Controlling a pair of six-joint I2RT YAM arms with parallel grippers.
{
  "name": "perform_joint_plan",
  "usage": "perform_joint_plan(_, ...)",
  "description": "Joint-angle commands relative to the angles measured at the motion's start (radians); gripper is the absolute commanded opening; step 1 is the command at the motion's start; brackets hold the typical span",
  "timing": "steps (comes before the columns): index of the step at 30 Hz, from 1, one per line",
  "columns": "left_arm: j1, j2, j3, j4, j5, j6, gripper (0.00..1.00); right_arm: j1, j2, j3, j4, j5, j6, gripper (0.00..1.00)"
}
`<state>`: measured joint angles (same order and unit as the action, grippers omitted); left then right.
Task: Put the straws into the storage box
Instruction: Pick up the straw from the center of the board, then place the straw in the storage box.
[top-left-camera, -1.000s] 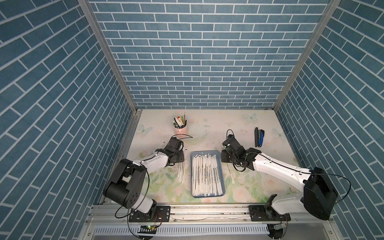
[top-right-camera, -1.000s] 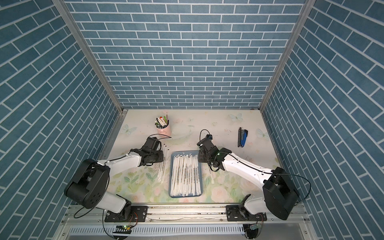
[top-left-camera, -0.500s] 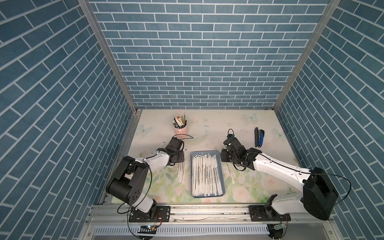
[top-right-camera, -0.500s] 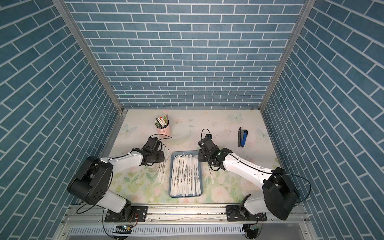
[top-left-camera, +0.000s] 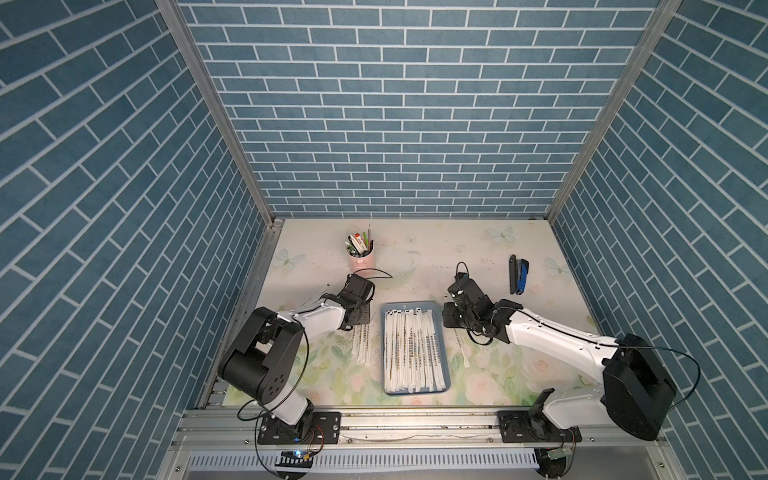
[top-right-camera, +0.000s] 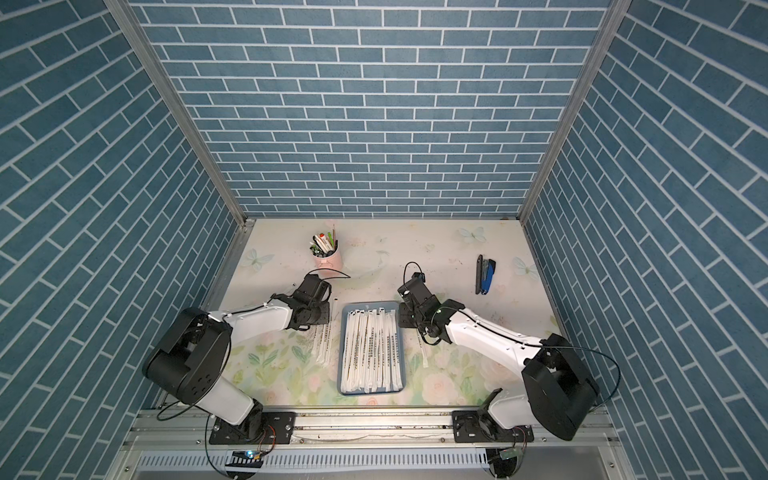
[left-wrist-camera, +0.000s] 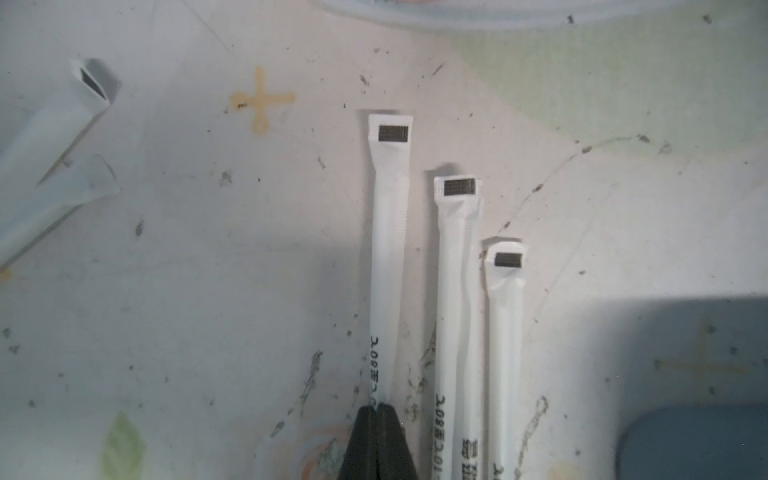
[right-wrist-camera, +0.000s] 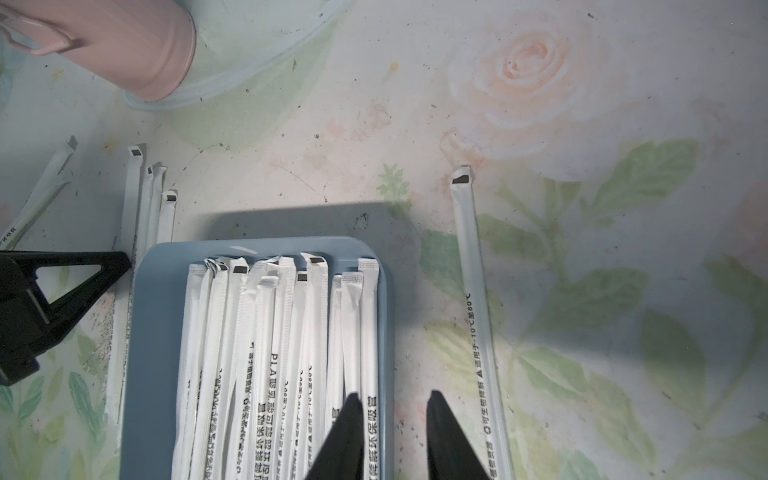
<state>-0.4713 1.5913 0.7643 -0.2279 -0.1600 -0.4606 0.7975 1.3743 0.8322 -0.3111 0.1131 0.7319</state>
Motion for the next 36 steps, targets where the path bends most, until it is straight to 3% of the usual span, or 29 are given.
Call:
perform_joint_plan(1,-0.003,-0.041,0.013,-0.086,-0.038,-0.015,0.0,-0.004,-0.015,-0.015,0.022,-0.006,-0.019,0.28)
perform_joint_plan(10,-0.015,-0.25,0.104,-0.277,-0.115,-0.086,0.0,-0.015,-0.025,-0.022,0.029,0.0,-0.028,0.28)
perform_joint_plan(13,-0.084,-0.322,0.145,-0.317,-0.115,-0.168,0.0,-0.034,-0.033,-0.022,0.024,0.002,-0.043,0.28)
perform_joint_plan(15,-0.193,-0.338,0.157,-0.314,-0.127,-0.252,0.0,-0.052,-0.037,-0.018,0.023,0.004,-0.053,0.28)
perform_joint_plan(20,-0.485,-0.272,0.156,-0.251,-0.172,-0.508,0.0,-0.09,-0.05,-0.016,0.026,0.006,-0.066,0.27)
perform_joint_plan(23,-0.586,-0.214,0.154,-0.226,-0.194,-0.594,0.0,-0.101,-0.062,-0.021,0.029,0.001,-0.068,0.27)
perform_joint_plan(27,-0.649,-0.16,0.126,-0.179,-0.192,-0.668,0.0,-0.106,-0.07,-0.028,0.03,-0.008,-0.068,0.27)
perform_joint_plan(36,-0.666,-0.046,0.079,-0.134,-0.213,-0.711,0.0,-0.112,-0.099,-0.063,0.038,-0.012,-0.06,0.27)
